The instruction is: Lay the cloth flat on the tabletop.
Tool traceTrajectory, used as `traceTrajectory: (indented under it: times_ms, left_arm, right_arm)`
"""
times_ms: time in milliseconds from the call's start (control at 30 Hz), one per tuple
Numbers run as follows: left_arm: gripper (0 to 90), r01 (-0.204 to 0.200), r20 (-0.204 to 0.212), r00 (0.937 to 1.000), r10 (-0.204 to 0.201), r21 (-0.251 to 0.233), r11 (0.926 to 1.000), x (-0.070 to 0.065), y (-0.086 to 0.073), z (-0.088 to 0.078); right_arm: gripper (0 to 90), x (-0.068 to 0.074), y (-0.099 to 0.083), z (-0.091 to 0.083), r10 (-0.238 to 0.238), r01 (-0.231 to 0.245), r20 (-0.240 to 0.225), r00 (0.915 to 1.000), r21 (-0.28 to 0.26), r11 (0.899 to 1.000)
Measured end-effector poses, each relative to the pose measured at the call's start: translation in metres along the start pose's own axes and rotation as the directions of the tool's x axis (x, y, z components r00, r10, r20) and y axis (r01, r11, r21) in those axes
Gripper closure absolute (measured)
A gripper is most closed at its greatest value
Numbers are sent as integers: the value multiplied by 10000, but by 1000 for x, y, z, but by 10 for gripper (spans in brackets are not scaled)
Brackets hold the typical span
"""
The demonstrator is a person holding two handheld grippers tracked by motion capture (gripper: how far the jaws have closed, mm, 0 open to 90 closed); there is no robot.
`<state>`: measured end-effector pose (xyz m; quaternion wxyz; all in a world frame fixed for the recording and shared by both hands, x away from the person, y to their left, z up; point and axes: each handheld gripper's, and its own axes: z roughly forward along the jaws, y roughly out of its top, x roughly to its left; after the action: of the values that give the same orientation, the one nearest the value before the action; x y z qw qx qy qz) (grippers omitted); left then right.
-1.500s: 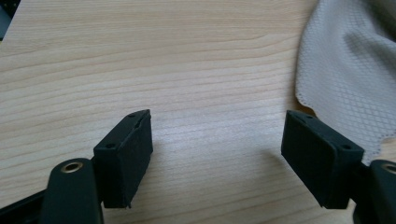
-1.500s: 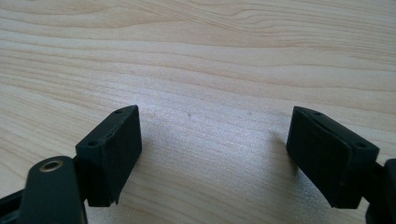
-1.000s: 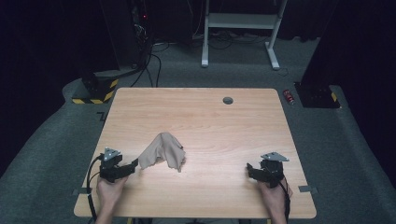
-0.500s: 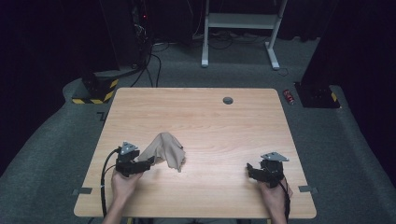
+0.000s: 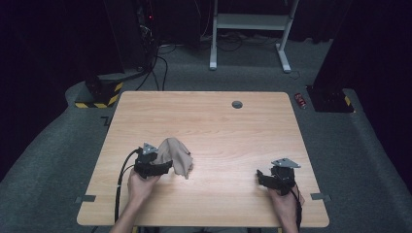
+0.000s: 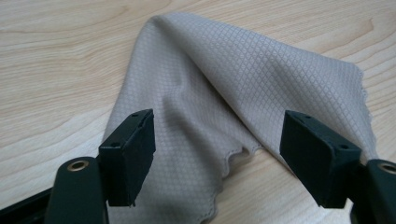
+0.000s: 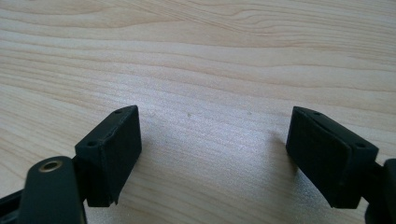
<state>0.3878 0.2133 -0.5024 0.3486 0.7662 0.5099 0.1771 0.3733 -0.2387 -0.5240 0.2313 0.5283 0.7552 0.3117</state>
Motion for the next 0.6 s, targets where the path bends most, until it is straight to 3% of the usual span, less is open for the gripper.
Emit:
traceTrajectory:
  times_ms: [200,333,433,600]
  left_arm:
    - [281,114,-74,9999,-113,146,9998,-3,8,13]
    - [281,-81,-298,9995,95,483,9988,-7,11,24]
    - [332,-388,-546,9976,430,758,9964,-11,14,31]
    - [447,-443,-407,9981,470,664,9968,-12,16,32]
  right_arm:
    - [178,0,0,0,2,-2,1,10000,-1,10000]
    - [178,0,0,0,3,-3,-4,10000,-6,10000]
    - [178,0,0,0,3,-3,1,10000,0,10000]
    - [178,0,0,0,3,-3,1,10000,1,10000]
